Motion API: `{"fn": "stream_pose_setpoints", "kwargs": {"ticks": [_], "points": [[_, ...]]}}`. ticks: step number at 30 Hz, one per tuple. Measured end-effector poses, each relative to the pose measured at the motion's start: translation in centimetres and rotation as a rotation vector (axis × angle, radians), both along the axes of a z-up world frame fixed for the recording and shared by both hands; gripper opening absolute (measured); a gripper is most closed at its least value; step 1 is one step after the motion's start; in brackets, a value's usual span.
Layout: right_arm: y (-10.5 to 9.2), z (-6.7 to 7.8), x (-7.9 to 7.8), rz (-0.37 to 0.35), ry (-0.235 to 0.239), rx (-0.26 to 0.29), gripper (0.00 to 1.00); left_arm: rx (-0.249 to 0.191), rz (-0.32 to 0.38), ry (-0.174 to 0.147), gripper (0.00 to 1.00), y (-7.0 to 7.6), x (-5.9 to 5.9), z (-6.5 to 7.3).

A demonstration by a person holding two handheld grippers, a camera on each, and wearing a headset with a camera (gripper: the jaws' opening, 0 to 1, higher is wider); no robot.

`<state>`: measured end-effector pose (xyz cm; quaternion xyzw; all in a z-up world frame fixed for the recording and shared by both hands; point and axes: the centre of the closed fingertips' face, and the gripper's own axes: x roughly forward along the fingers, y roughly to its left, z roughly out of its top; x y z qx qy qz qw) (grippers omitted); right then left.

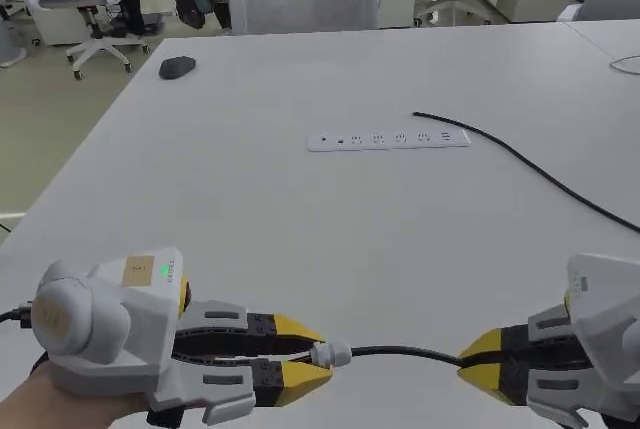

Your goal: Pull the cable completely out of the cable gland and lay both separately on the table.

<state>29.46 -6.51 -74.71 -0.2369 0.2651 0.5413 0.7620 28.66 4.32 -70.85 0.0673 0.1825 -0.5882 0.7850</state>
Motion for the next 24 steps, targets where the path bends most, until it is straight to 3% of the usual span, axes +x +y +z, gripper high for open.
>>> {"fn": "stream_pose_setpoints", "kwargs": {"ticks": [10, 24], "points": [[-2.1, -1.0, 0.4, -0.056, 0.014, -0.025, 0.00, -0.005, 0.025, 0.002, 0.15, 0.7, 0.5, 0.2], [-3.4, -2.2, 0.1, -0.077, 0.049, -0.066, 0.00, -0.004, 0.036, 0.020, 0.15, 1.3, 0.3, 0.0]]}}
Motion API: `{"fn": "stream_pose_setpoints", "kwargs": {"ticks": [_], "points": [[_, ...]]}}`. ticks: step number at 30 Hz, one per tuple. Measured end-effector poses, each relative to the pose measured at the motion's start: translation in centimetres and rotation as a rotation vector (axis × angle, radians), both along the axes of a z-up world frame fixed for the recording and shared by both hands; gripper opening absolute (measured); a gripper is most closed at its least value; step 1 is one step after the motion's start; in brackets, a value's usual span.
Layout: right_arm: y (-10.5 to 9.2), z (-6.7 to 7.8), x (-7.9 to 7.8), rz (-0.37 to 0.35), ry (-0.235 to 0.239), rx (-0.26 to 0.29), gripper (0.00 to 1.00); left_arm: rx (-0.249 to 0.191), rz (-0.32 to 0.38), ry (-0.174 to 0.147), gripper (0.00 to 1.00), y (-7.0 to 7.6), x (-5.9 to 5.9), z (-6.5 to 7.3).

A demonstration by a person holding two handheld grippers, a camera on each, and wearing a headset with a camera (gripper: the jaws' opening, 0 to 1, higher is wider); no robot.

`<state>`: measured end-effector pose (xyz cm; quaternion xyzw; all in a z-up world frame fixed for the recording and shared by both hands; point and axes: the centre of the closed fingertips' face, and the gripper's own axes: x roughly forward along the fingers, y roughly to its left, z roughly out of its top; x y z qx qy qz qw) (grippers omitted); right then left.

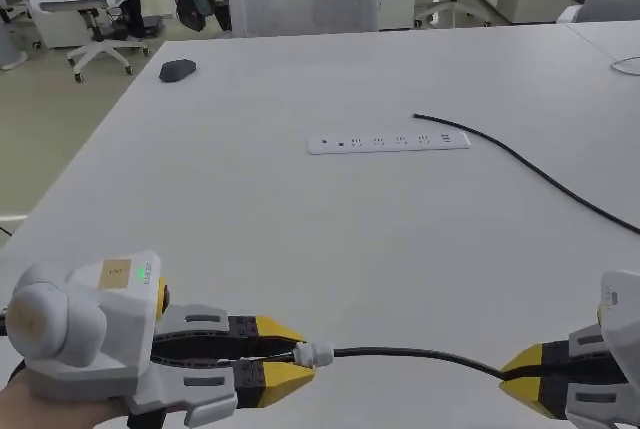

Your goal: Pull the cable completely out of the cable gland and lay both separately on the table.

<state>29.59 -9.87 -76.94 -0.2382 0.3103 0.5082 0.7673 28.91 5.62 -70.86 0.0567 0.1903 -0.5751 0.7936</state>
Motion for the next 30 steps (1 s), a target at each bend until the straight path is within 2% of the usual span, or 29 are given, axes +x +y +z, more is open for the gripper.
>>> {"fn": "stream_pose_setpoints", "kwargs": {"ticks": [4, 6, 14, 18, 22, 25, 30], "points": [[-0.1, -0.5, -0.2, 0.003, 0.005, -0.019, 0.00, 0.005, -0.006, -0.001, 0.15, -0.2, -0.1, -0.2], [-0.1, -0.6, -0.1, 0.000, 0.001, -0.021, 0.00, -0.003, -0.004, 0.009, 0.15, -0.3, -0.1, -0.1], [-0.1, -0.9, 0.0, -0.002, 0.006, -0.026, 0.00, -0.011, -0.003, 0.010, 0.15, -0.4, 0.1, -0.1], [0.0, -1.0, -0.2, -0.003, 0.020, -0.023, 0.08, -0.002, -0.009, 0.012, 0.15, -0.4, 0.0, -0.4], [0.7, -0.4, -0.3, 0.002, 0.015, -0.010, 0.11, -0.003, -0.007, 0.015, 0.15, -0.3, 0.0, -0.6], [2.1, 0.4, -0.4, 0.025, 0.007, 0.015, 0.12, -0.002, -0.009, 0.015, 0.15, -0.4, 0.0, -0.6], [5.9, 2.3, -0.4, 0.106, -0.021, 0.080, 0.12, -0.008, -0.017, 0.011, 0.15, -0.8, -0.1, -0.3]]}}
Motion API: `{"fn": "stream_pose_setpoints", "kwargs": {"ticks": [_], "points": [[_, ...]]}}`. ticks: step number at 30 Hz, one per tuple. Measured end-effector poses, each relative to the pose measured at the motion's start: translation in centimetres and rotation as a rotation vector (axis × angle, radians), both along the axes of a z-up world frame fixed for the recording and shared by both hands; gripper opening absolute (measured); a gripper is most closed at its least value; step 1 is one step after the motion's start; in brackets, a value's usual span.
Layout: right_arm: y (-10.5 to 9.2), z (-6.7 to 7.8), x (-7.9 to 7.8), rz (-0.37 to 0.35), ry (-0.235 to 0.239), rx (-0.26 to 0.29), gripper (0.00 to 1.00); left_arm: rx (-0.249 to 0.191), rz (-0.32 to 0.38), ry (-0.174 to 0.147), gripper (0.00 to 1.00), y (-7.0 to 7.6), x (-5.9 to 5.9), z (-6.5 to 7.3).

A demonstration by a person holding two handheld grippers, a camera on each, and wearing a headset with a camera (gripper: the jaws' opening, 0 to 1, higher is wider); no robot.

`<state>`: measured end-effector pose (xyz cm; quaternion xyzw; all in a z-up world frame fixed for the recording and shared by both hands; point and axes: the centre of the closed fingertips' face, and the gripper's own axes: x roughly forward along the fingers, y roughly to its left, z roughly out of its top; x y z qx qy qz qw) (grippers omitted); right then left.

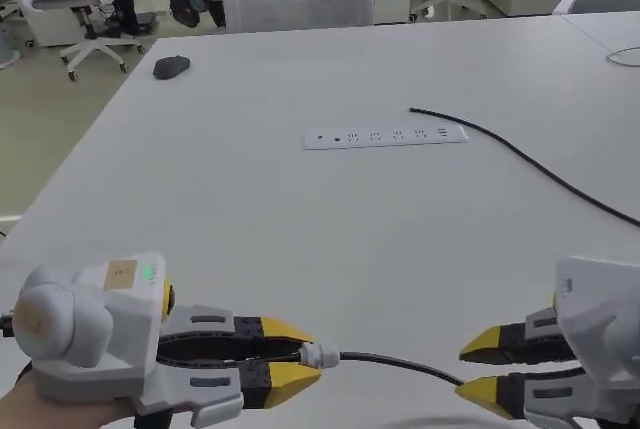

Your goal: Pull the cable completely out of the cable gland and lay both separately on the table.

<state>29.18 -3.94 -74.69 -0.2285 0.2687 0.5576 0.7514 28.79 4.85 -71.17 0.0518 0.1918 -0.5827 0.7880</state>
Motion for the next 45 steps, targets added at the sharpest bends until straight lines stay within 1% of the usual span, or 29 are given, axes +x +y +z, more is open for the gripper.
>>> {"fn": "stream_pose_setpoints", "kwargs": {"ticks": [1, 3, 5, 7, 9, 13, 16, 17, 18, 20, 22, 23, 25, 28, 31, 32, 34, 35, 38, 42, 45], "points": [[0.7, 0.3, 0.0, 0.015, 0.003, 0.012, 0.12, 0.000, -0.002, -0.001, 0.15, -0.1, 0.0, 0.0], [2.2, 0.9, 0.2, 0.049, -0.019, 0.026, 0.12, 0.001, -0.008, -0.003, 0.15, -0.2, -0.1, 0.1], [3.6, 1.3, 0.2, 0.078, -0.024, 0.035, 0.12, 0.008, -0.009, -0.002, 0.15, -0.2, 0.0, 0.0], [4.3, 1.6, 0.2, 0.100, -0.039, 0.039, 0.12, 0.009, -0.012, -0.006, 0.15, -0.2, 0.0, 0.1], [5.6, 1.9, 0.2, 0.129, -0.044, 0.048, 0.11, 0.010, -0.013, -0.004, 0.15, -0.2, 0.0, 0.2], [7.0, 1.9, 0.0, 0.179, -0.051, 0.042, 0.10, 0.008, -0.012, -0.006, 0.15, -0.3, 0.1, 0.2], [7.6, 1.9, -0.3, 0.205, -0.057, 0.036, 0.09, 0.006, -0.013, -0.006, 0.15, -0.4, 0.0, 0.3], [7.8, 2.0, -0.2, 0.221, -0.089, 0.036, 0.09, 0.005, -0.016, -0.003, 0.15, -0.5, 0.0, 0.3], [7.9, 2.1, -0.2, 0.229, -0.103, 0.034, 0.08, 0.006, -0.018, -0.004, 0.15, -0.5, 0.0, 0.2], [8.1, 2.2, -0.4, 0.234, -0.101, 0.033, 0.04, 0.003, -0.018, -0.006, 0.15, -0.5, -0.1, 0.2], [8.1, 2.1, -0.5, 0.254, -0.115, 0.026, 0.01, -0.001, -0.012, -0.006, 0.15, -0.5, 0.0, 0.3], [8.2, 2.0, -0.6, 0.254, -0.112, 0.026, 0.00, 0.000, -0.013, -0.005, 0.15, -0.4, 0.0, 0.3], [8.2, 2.1, -0.6, 0.275, -0.143, 0.019, 0.00, -0.001, -0.015, -0.006, 0.15, -0.4, 0.0, 0.3], [8.1, 2.0, -0.7, 0.271, -0.122, 0.020, 0.00, -0.001, -0.018, -0.005, 0.15, -0.4, -0.1, 0.3], [8.1, 2.0, -0.7, 0.272, -0.124, 0.012, 0.00, -0.004, -0.016, -0.005, 0.15, -0.3, -0.1, 0.2], [8.0, 1.8, -0.7, 0.270, -0.117, 0.006, 0.00, -0.005, -0.016, -0.002, 0.15, -0.2, -0.1, 0.2], [7.7, 1.6, -0.6, 0.263, -0.114, -0.003, 0.00, -0.010, -0.008, 0.001, 0.15, 0.3, -0.2, 0.3], [7.5, 1.6, -0.6, 0.257, -0.103, -0.006, 0.00, -0.016, 0.000, 0.005, 0.15, 0.6, -0.2, 0.4], [7.2, 1.5, -0.4, 0.250, -0.105, -0.014, 0.00, -0.026, 0.027, 0.004, 0.15, 1.6, -0.1, 0.6], [7.3, 1.6, -0.3, 0.249, -0.109, -0.014, 0.00, -0.027, 0.056, -0.007, 0.15, 2.6, -0.4, 1.0], [7.5, 1.5, -0.3, 0.256, -0.109, -0.019, 0.00, -0.027, 0.076, -0.010, 0.15, 3.4, -0.5, 1.0]]}}
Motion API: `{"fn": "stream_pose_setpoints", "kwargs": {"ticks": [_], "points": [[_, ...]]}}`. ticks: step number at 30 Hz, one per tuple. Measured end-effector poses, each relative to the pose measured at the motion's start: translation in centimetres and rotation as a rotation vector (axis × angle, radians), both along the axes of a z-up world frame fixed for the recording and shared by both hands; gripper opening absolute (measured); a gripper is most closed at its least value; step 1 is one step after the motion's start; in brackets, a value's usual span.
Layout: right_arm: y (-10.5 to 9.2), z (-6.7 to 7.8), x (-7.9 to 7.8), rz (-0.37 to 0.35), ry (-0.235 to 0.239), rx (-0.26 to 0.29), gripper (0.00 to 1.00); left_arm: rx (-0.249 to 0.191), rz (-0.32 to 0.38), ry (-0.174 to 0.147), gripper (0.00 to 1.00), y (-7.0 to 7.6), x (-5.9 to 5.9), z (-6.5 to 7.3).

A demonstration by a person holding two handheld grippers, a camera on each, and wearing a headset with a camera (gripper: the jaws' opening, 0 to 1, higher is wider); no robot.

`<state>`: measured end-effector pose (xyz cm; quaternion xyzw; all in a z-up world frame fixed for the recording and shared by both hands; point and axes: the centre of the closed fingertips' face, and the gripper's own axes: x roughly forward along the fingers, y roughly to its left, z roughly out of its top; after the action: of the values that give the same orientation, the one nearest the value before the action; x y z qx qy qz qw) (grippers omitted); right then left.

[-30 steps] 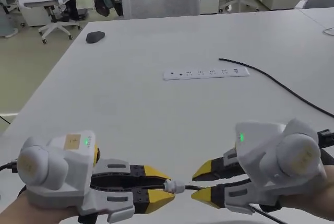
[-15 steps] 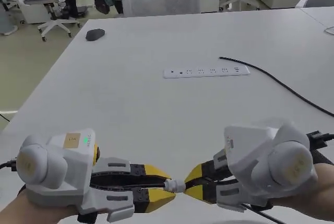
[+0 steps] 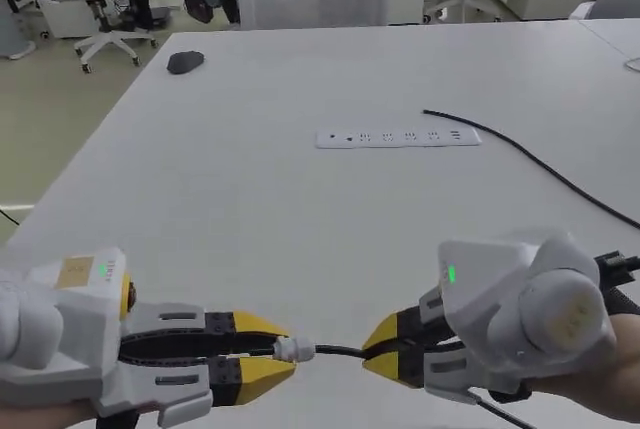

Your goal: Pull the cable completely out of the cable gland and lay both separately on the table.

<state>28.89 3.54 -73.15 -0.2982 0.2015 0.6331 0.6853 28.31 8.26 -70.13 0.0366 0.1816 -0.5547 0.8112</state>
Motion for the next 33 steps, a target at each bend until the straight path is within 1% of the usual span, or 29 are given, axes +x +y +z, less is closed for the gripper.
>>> {"fn": "stream_pose_setpoints", "kwargs": {"ticks": [1, 4, 5, 7, 8, 9, 11, 12, 17, 21, 22, 24, 26, 27, 28, 29, 30, 33], "points": [[0.1, -0.1, 0.0, 0.003, -0.001, -0.006, 0.00, 0.002, 0.008, -0.003, 0.15, 0.4, 0.0, 0.0], [0.0, -0.3, 0.1, 0.018, -0.014, -0.026, 0.00, 0.010, 0.022, -0.009, 0.15, 1.1, -0.4, -0.1], [0.0, -0.4, 0.1, 0.021, -0.017, -0.031, 0.00, 0.008, 0.038, -0.013, 0.15, 1.7, -0.5, -0.1], [0.1, -0.4, 0.2, 0.025, -0.014, -0.035, 0.00, -0.002, 0.064, -0.005, 0.15, 2.6, -0.6, -0.2], [0.2, -0.4, 0.3, 0.026, -0.015, -0.039, 0.00, 0.002, 0.076, -0.007, 0.15, 3.0, -0.6, -0.2], [0.4, -0.4, 0.1, 0.032, -0.006, -0.042, 0.00, -0.014, 0.084, 0.006, 0.15, 3.3, -0.9, -0.1], [1.0, -0.3, -0.2, 0.045, -0.005, -0.040, 0.00, -0.005, 0.097, -0.009, 0.15, 3.7, -1.0, -0.1], [1.2, -0.3, -0.2, 0.046, -0.002, -0.041, 0.00, -0.012, 0.107, -0.003, 0.15, 4.1, -1.1, -0.1], [2.6, -0.2, 0.0, 0.065, -0.008, -0.037, 0.00, -0.034, 0.165, -0.005, 0.15, 5.5, -1.5, -0.4], [2.8, -0.9, 0.4, 0.075, -0.028, -0.082, 0.00, -0.032, 0.222, -0.001, 0.15, 7.2, -1.8, -0.9], [2.8, -0.9, 0.5, 0.077, -0.033, -0.086, 0.00, -0.032, 0.230, 0.003, 0.15, 7.6, -1.9, -1.0], [3.0, -0.9, 0.7, 0.071, -0.020, -0.083, 0.00, -0.043, 0.254, 0.005, 0.15, 8.4, -2.0, -1.0], [3.4, -0.8, 0.8, 0.074, -0.017, -0.078, 0.00, -0.045, 0.275, 0.010, 0.15, 9.3, -2.3, -1.2], [3.6, -0.8, 0.8, 0.073, -0.013, -0.075, 0.00, -0.044, 0.288, 0.004, 0.15, 9.7, -2.3, -1.4], [4.0, -0.6, 0.7, 0.073, -0.001, -0.060, 0.00, -0.048, 0.297, 0.012, 0.15, 10.0, -2.4, -1.7], [4.2, -0.6, 0.7, 0.071, 0.001, -0.055, 0.00, -0.053, 0.303, 0.020, 0.15, 10.1, -2.5, -1.8], [4.9, -0.3, 0.8, 0.064, 0.014, -0.035, 0.00, -0.050, 0.315, 0.017, 0.15, 10.3, -2.6, -2.0], [5.9, -0.2, 1.1, 0.052, 0.017, -0.026, 0.00, -0.065, 0.332, 0.019, 0.15, 10.6, -2.8, -2.2]]}}
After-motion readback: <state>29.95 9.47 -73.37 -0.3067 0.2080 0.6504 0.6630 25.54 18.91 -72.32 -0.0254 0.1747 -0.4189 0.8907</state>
